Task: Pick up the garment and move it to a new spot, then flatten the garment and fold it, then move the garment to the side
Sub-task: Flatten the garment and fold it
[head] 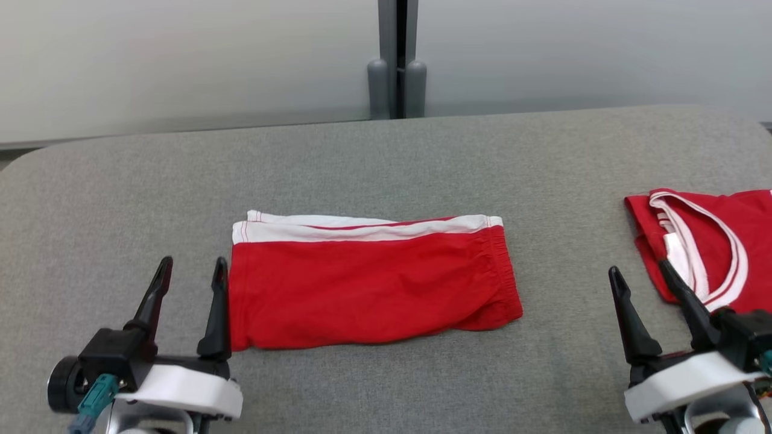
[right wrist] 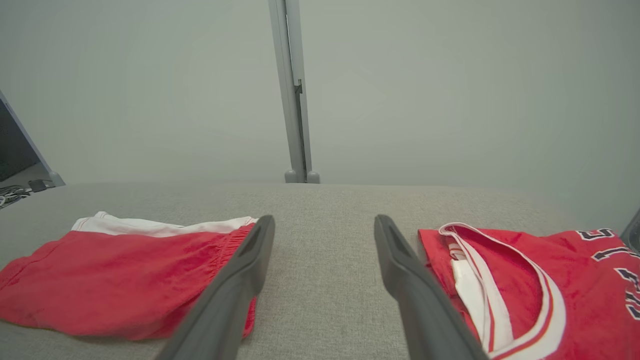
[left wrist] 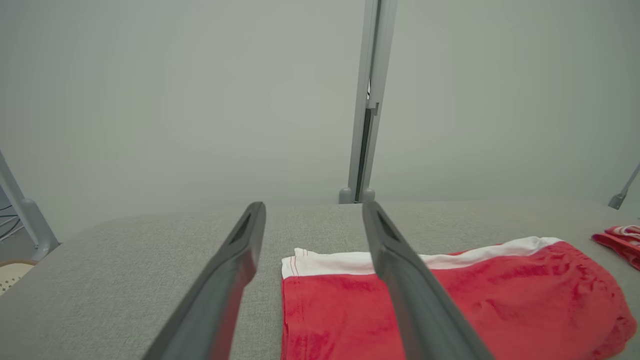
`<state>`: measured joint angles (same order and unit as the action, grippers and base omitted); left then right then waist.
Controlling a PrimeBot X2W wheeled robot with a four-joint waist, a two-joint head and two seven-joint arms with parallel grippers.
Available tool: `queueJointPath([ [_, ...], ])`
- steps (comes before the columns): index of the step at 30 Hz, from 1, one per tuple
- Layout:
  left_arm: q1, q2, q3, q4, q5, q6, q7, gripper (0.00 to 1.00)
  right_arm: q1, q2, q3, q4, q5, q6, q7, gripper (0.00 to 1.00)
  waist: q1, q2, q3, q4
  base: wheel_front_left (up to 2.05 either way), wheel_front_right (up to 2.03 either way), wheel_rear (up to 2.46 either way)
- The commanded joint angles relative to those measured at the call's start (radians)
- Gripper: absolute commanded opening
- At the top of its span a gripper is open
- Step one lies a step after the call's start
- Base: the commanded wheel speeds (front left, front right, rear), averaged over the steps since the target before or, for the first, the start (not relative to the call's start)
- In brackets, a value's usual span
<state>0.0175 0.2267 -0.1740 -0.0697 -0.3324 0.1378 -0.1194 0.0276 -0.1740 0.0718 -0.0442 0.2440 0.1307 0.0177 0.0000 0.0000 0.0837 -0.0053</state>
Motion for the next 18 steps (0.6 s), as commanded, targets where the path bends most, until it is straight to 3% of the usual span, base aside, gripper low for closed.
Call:
queueJointPath([
  [1, -0.035, -0.005, -0.008, -0.009, 0.013, 0.000, -0.004, 1.00, -0.036, -0.012, 0.008, 0.020, 0.001, 0.000, 0.006, 1.00, 0.0000, 0.0000, 0.040, 0.028, 0.00, 0.00, 0.00],
  [11, -0.134, -0.034, -0.063, 0.034, 0.029, -0.023, -0.032, 1.00, -0.257, -0.050, 0.206, 0.256, 0.035, 0.000, -0.004, 1.00, 0.0000, 0.0000, 0.149, 0.099, 0.00, 0.00, 0.00],
  [18, -0.174, -0.044, -0.082, 0.076, 0.031, -0.038, -0.053, 1.00, -0.336, -0.061, 0.263, 0.435, 0.063, 0.000, -0.007, 1.00, 0.0000, 0.0000, 0.174, 0.116, 0.00, 0.00, 0.00],
])
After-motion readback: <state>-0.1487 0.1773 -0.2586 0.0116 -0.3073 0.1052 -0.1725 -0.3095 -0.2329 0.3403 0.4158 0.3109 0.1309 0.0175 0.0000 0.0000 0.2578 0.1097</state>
